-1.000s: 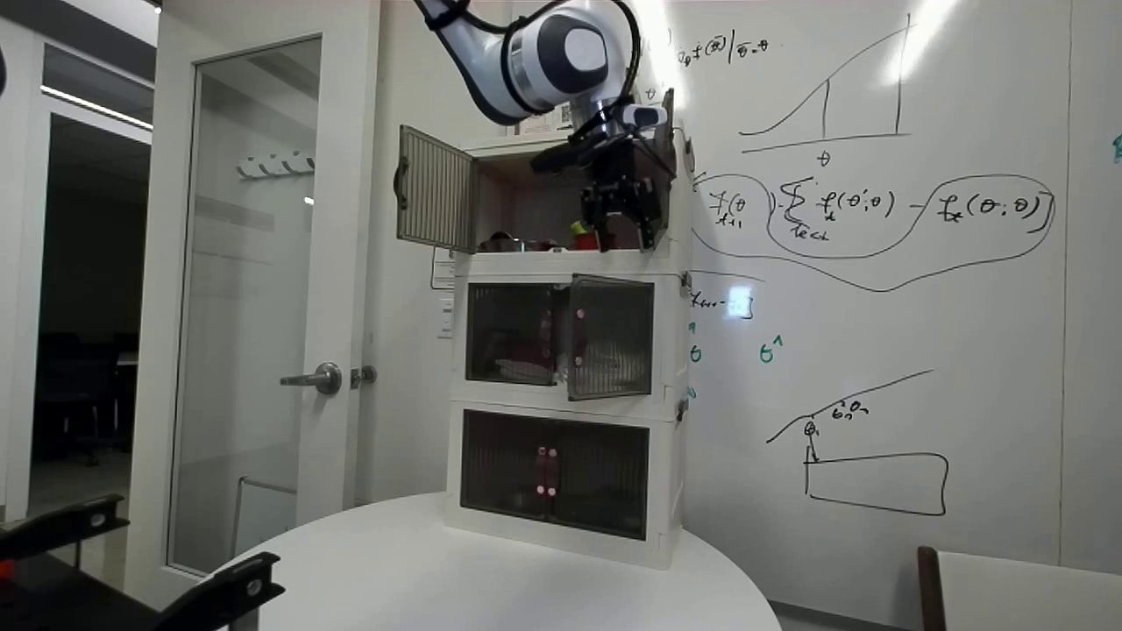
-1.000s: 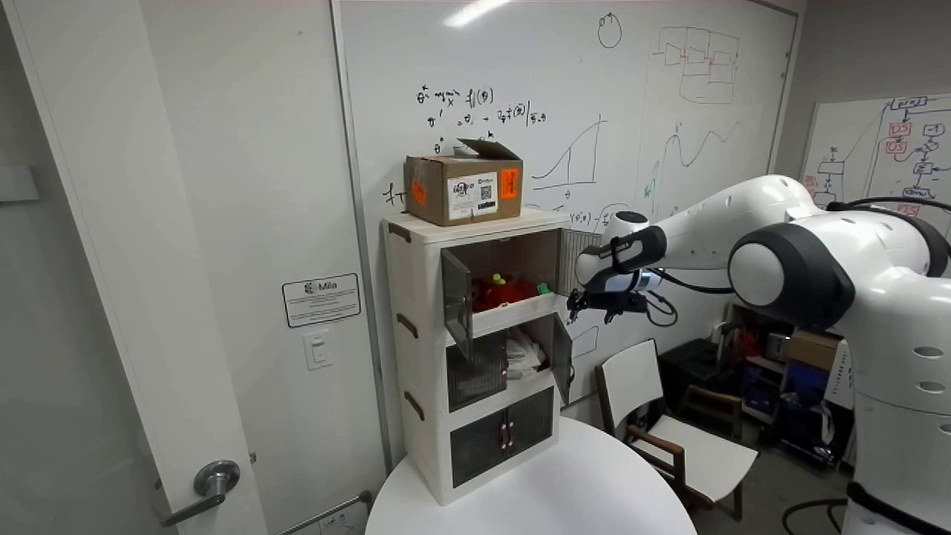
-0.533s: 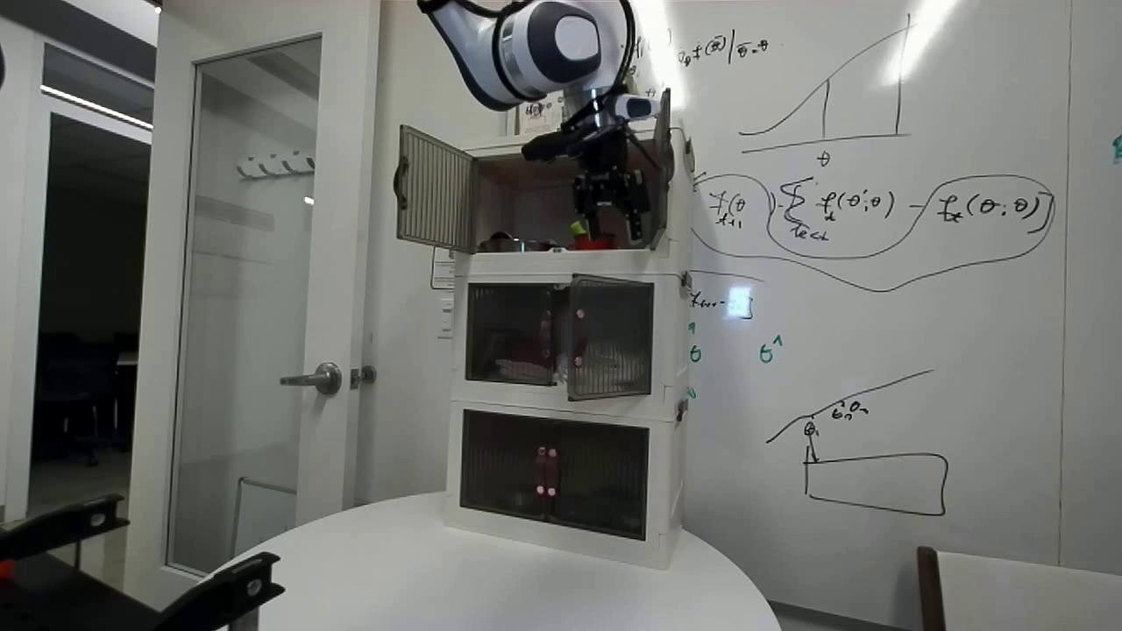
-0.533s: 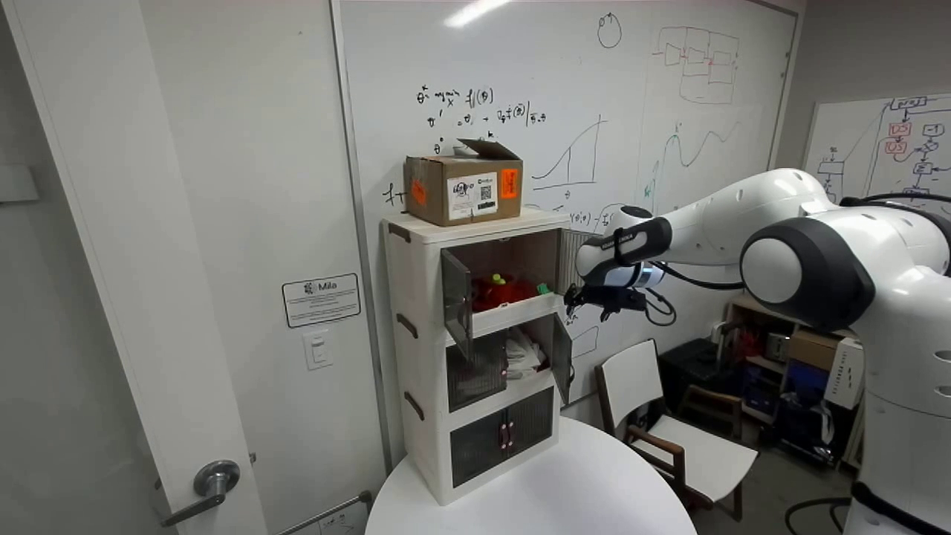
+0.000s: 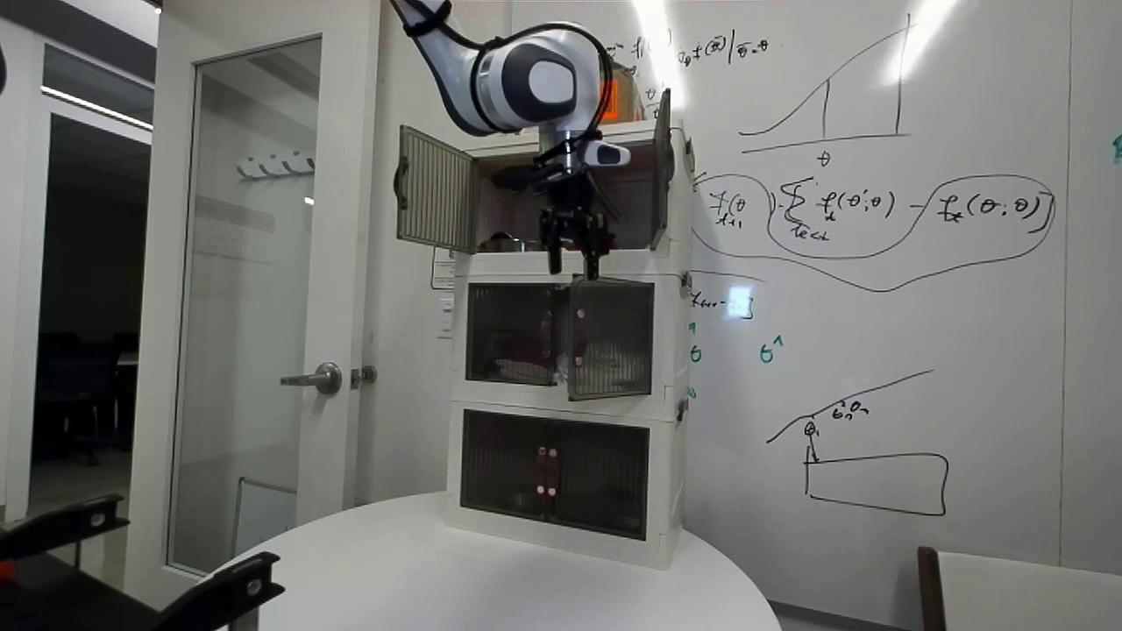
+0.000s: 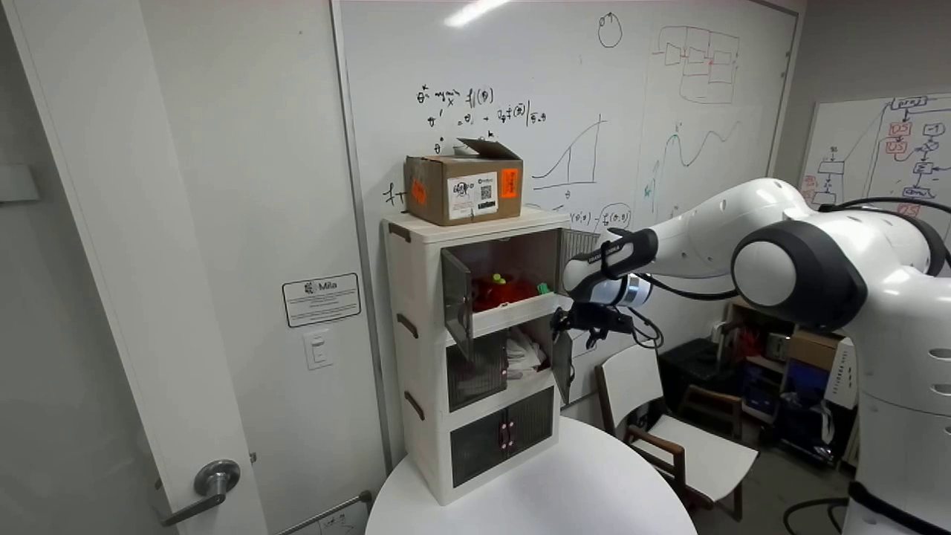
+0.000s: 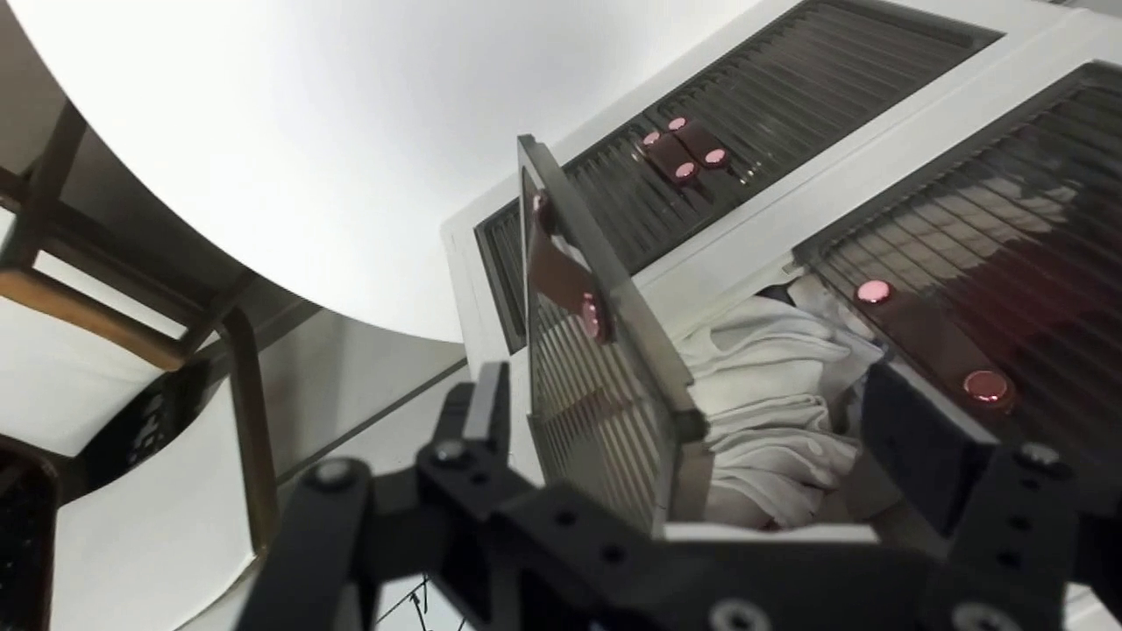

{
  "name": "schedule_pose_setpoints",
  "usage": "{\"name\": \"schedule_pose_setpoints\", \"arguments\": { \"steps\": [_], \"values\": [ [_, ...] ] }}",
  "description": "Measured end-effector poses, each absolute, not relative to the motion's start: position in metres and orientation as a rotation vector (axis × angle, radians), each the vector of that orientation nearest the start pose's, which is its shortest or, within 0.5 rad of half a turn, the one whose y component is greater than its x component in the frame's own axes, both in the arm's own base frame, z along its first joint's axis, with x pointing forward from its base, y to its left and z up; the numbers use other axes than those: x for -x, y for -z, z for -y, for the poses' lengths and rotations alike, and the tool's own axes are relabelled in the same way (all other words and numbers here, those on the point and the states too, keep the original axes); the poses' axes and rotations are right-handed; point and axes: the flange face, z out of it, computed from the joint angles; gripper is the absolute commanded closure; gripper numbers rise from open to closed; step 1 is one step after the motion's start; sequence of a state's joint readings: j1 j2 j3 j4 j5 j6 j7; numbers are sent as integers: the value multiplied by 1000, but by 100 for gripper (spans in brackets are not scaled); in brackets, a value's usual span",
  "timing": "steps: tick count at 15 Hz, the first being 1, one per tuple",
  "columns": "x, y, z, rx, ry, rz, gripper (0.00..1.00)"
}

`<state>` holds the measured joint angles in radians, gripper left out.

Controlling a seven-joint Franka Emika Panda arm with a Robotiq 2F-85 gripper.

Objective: Open the second right door of the cabinet

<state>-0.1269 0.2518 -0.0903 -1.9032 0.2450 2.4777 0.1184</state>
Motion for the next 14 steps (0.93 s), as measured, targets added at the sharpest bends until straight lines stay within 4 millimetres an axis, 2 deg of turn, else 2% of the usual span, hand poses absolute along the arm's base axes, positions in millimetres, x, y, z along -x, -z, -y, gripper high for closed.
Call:
{"name": "schedule_pose_setpoints", "arguments": {
  "steps": [4, 6, 11, 14],
  "values": [
    [-624, -388, 161, 2946, 549, -755, 0],
    [-619, -378, 181, 3018, 565, -783, 0],
    [-601, -339, 235, 3197, 484, -815, 0],
    [-595, -327, 258, 3246, 498, -795, 0]
  ]
}}
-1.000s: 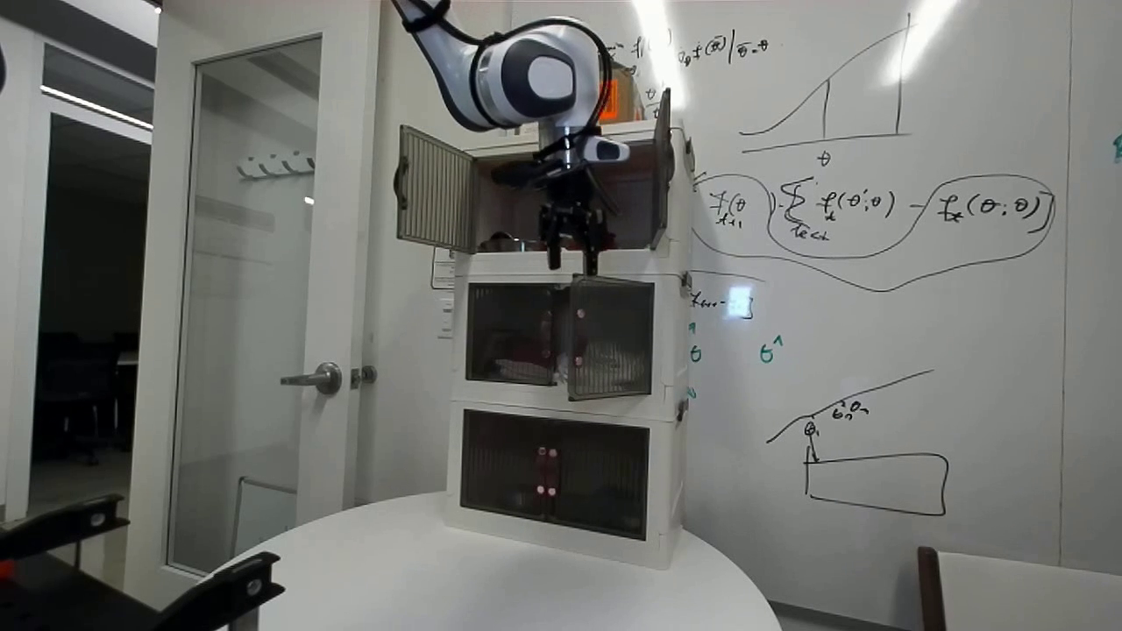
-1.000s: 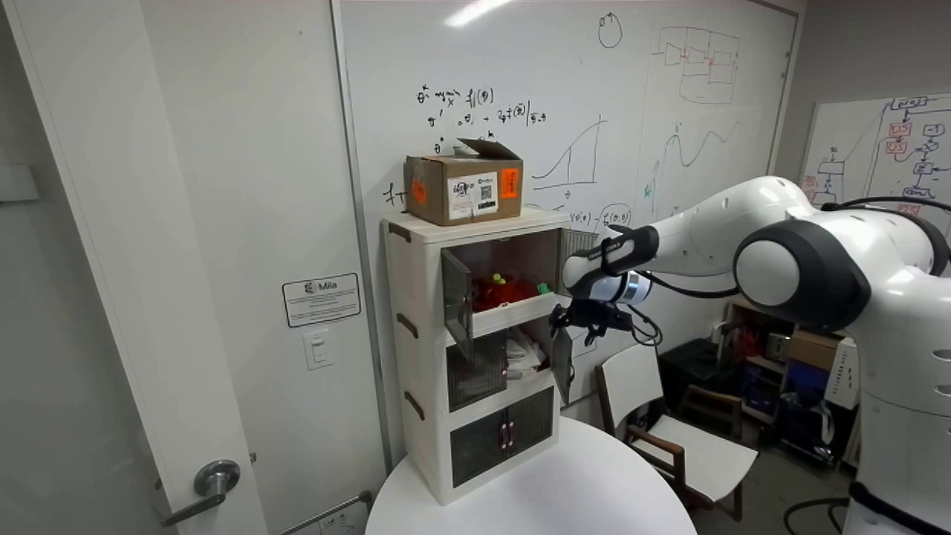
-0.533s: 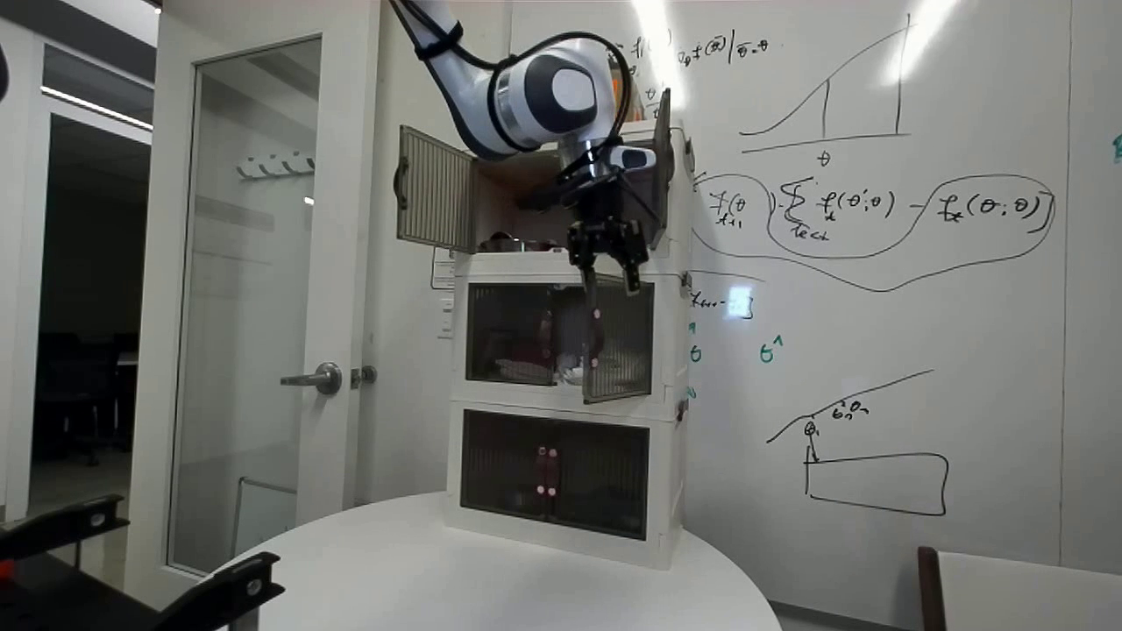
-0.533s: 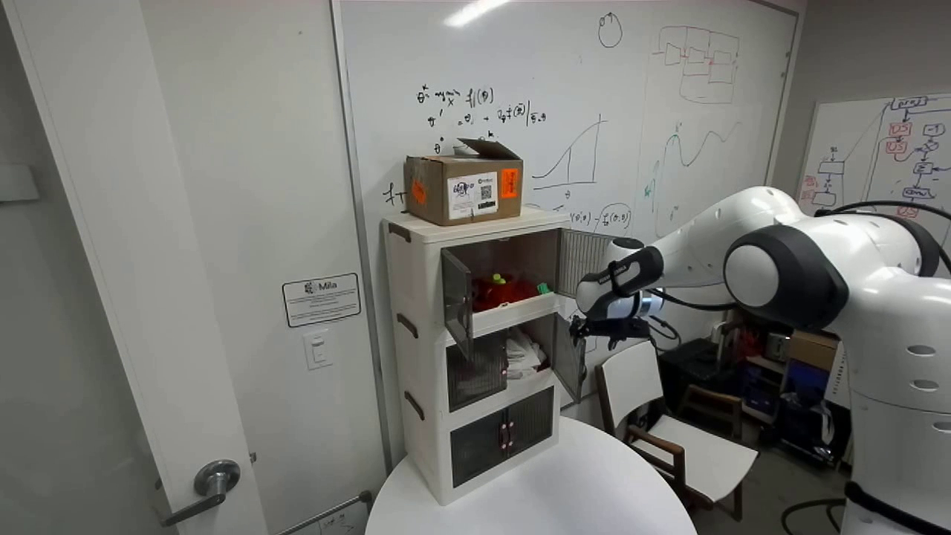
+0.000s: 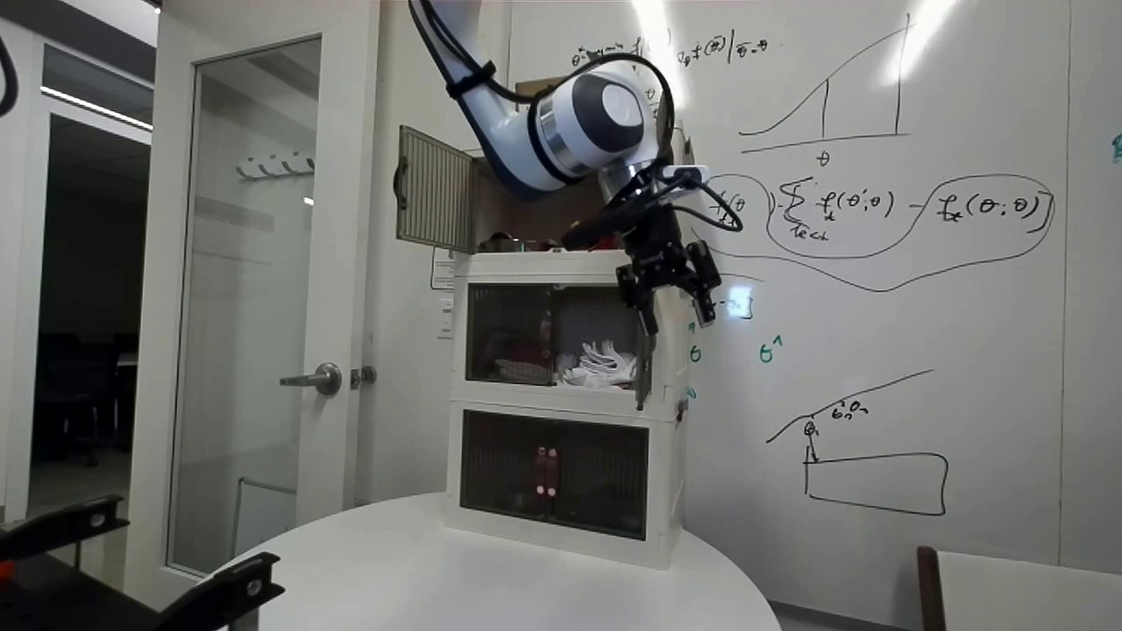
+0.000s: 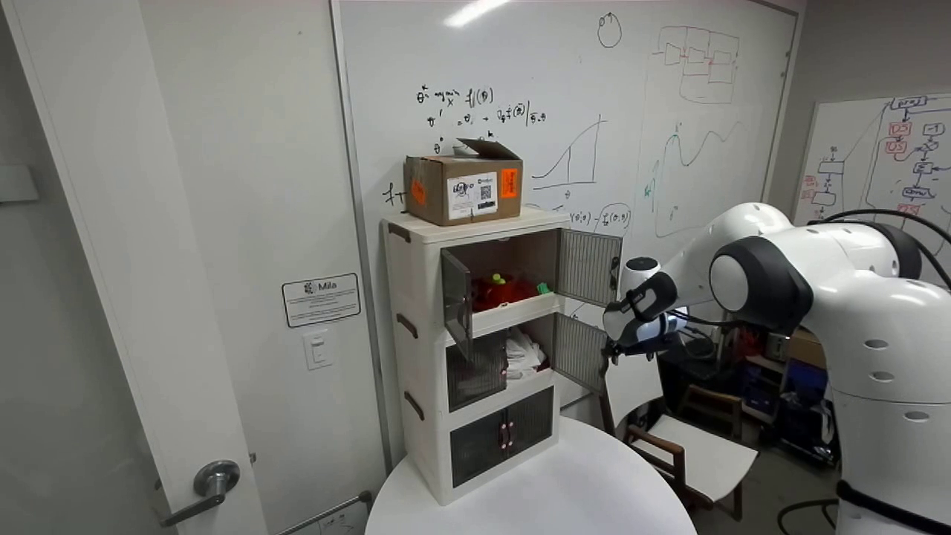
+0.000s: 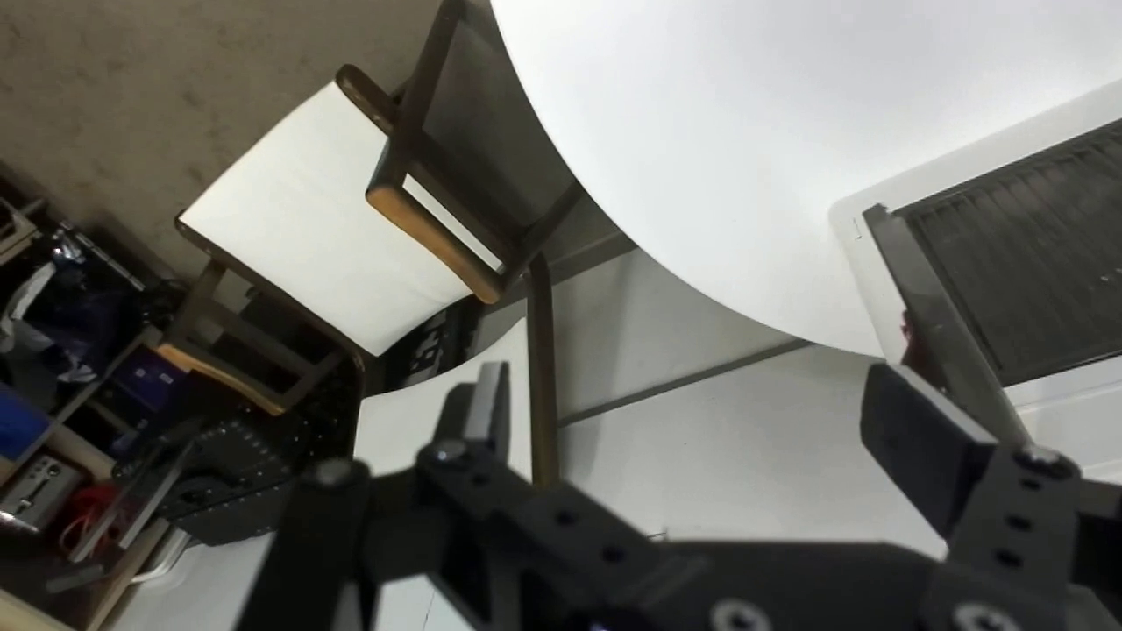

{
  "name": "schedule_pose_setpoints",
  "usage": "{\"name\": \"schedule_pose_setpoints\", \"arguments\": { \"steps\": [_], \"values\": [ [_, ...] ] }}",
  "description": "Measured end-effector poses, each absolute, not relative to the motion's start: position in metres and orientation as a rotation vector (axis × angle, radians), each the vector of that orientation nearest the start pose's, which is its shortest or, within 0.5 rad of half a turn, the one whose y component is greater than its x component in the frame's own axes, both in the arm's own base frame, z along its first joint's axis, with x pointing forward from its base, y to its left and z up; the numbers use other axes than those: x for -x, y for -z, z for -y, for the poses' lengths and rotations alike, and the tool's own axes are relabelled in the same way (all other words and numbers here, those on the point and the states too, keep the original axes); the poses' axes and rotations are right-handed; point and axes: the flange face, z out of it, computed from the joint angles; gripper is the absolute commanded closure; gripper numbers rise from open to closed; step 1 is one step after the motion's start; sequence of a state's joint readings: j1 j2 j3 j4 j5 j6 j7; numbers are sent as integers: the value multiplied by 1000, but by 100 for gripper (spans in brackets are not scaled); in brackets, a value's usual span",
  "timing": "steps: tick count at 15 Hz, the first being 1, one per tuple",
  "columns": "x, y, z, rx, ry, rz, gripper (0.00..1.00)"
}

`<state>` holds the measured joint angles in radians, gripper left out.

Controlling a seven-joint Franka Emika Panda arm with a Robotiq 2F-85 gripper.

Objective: Open the second right door of the cabinet

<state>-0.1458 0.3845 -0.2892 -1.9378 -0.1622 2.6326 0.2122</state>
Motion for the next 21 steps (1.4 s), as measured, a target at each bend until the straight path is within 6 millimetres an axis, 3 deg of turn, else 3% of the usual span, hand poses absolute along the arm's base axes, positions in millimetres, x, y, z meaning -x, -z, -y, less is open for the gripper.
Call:
{"name": "schedule_pose_setpoints", "arguments": {
  "steps": [2, 5, 9, 12, 15, 18, 21],
  "values": [
    [-595, -329, 261, 3232, 526, -747, 0],
    [-594, -344, 236, 3116, 525, -643, 0],
    [-582, -410, 169, 2961, 573, -426, 0],
    [-556, -467, 126, 2848, 609, -235, 0],
    [-530, -496, 88, 2735, 587, -47, 0],
    [-514, -478, 55, 2700, 501, 131, 0],
    [-500, -426, 31, 2768, 439, 268, 0]
  ]
}}
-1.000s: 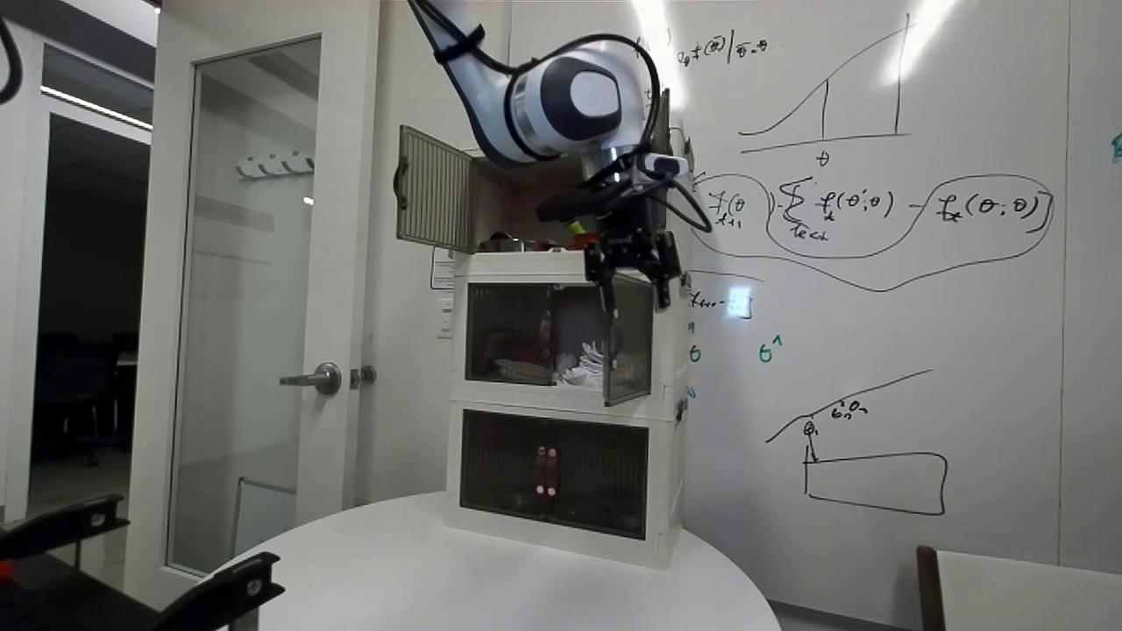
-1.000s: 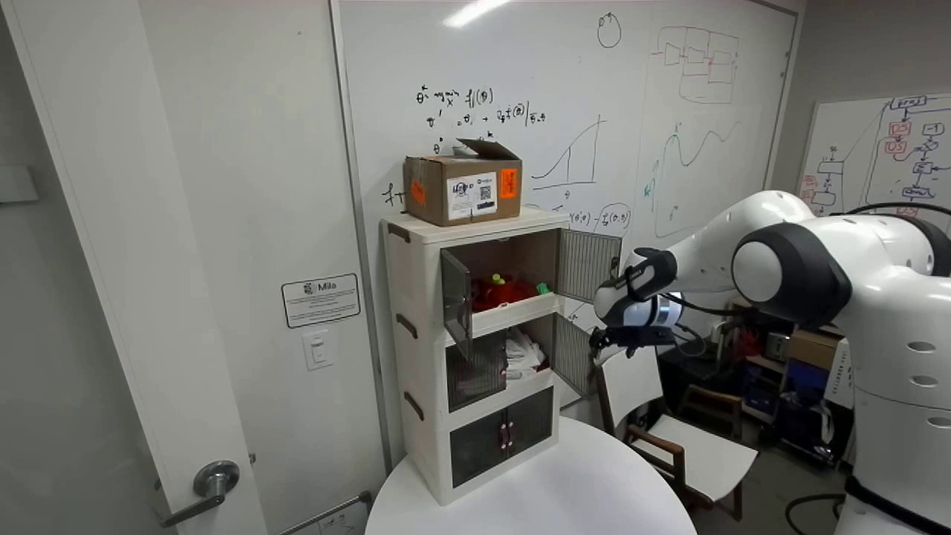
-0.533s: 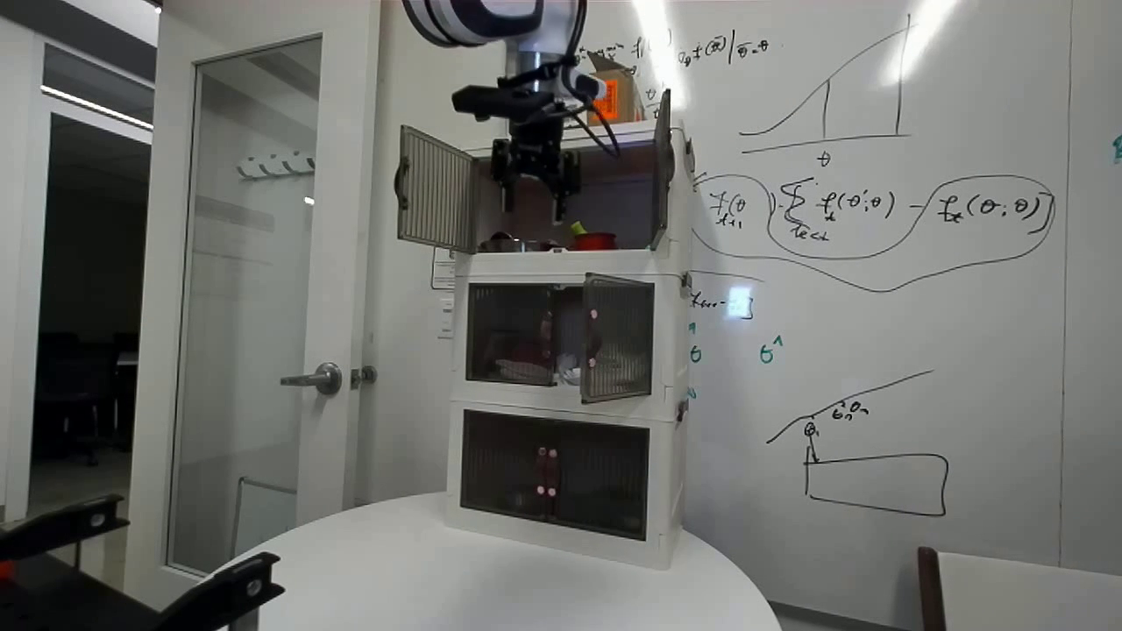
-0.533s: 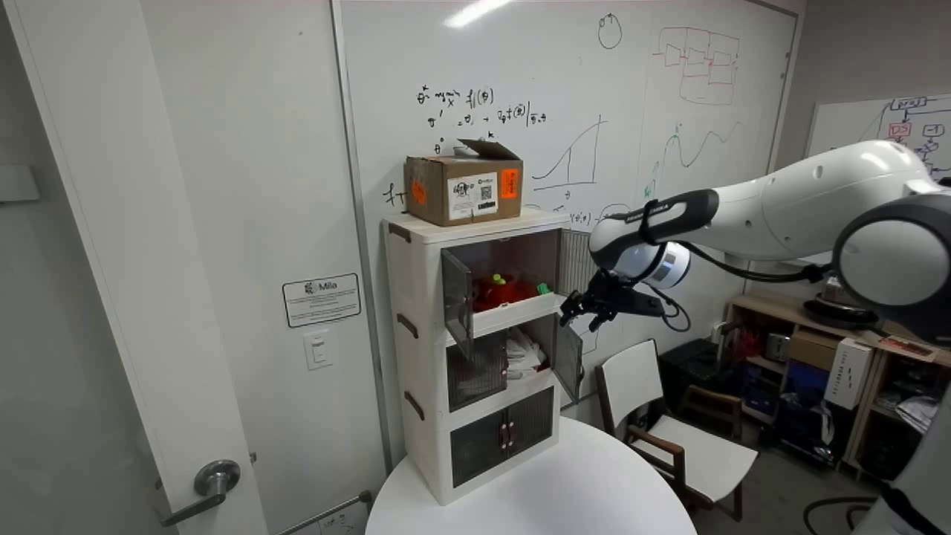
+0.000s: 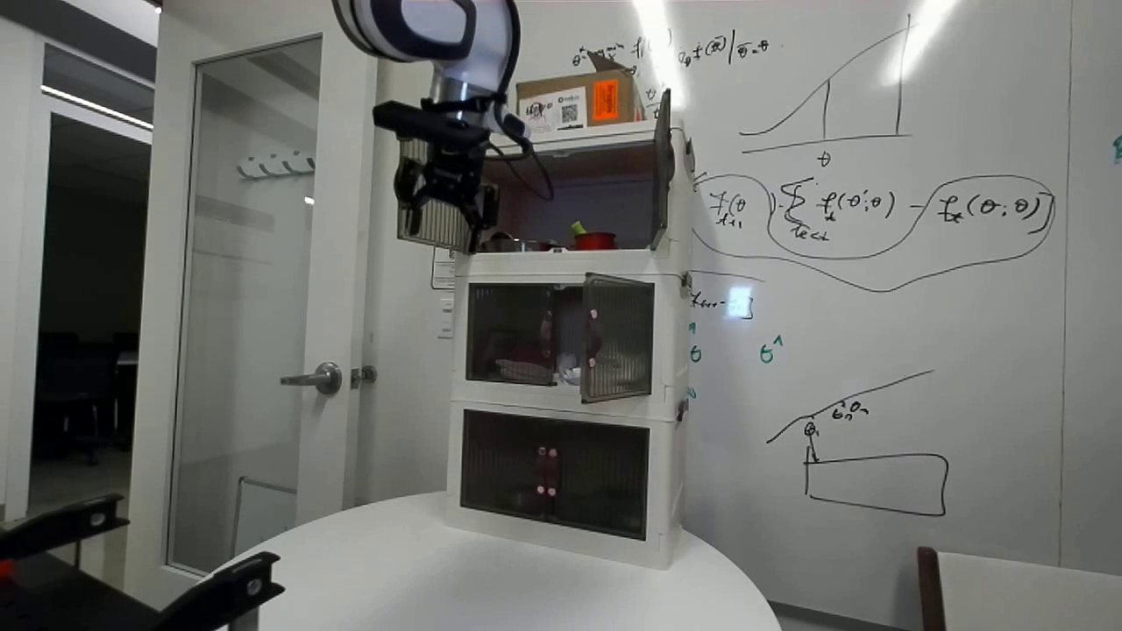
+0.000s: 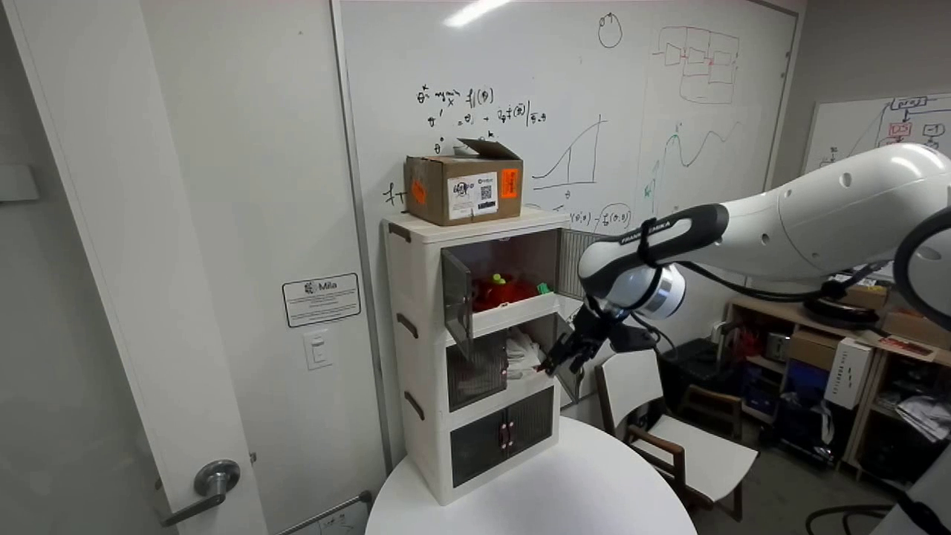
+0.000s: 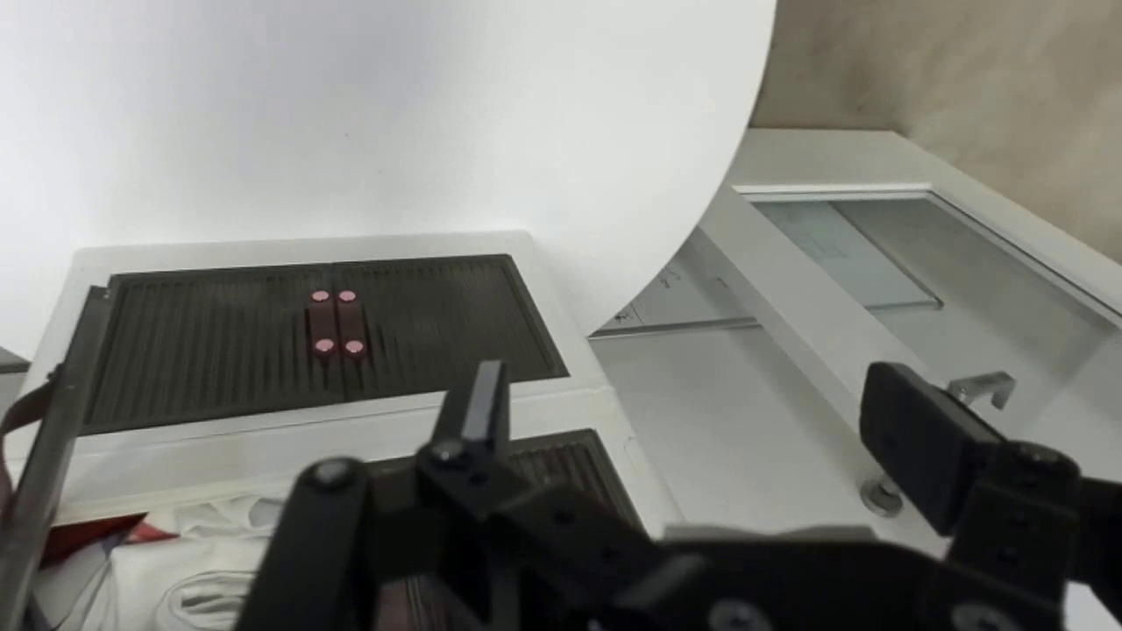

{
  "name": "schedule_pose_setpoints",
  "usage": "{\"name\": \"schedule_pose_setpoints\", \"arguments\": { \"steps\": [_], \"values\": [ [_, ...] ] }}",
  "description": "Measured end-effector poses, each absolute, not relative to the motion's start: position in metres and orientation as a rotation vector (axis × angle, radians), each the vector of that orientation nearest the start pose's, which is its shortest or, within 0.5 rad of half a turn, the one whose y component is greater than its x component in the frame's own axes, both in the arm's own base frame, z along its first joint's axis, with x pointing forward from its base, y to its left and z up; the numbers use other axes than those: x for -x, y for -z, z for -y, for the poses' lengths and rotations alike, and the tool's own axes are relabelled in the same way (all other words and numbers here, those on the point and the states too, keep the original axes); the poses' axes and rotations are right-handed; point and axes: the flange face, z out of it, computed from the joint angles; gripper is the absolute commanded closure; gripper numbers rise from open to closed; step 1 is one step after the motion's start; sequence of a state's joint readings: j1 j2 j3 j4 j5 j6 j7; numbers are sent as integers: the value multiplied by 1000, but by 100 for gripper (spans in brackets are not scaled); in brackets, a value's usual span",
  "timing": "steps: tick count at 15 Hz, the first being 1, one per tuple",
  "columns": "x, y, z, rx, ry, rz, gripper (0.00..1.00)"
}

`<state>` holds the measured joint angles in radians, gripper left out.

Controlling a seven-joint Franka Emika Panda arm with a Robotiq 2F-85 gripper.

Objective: Open the second right door of the cabinet

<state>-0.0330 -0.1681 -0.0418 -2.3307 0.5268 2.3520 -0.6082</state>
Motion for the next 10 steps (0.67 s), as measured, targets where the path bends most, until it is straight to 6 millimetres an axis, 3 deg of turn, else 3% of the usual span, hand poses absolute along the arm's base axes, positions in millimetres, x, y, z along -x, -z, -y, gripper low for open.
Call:
{"name": "schedule_pose_setpoints", "arguments": {
  "steps": [2, 4, 7, 10],
  "values": [
    [-492, -398, 20, 2849, 497, 339, 0],
    [-486, -384, 15, 2916, 605, 389, 0],
    [-477, -376, 16, 2977, 796, 395, 0],
    [-474, -374, 16, 2985, 824, 394, 0]
  ]
}}
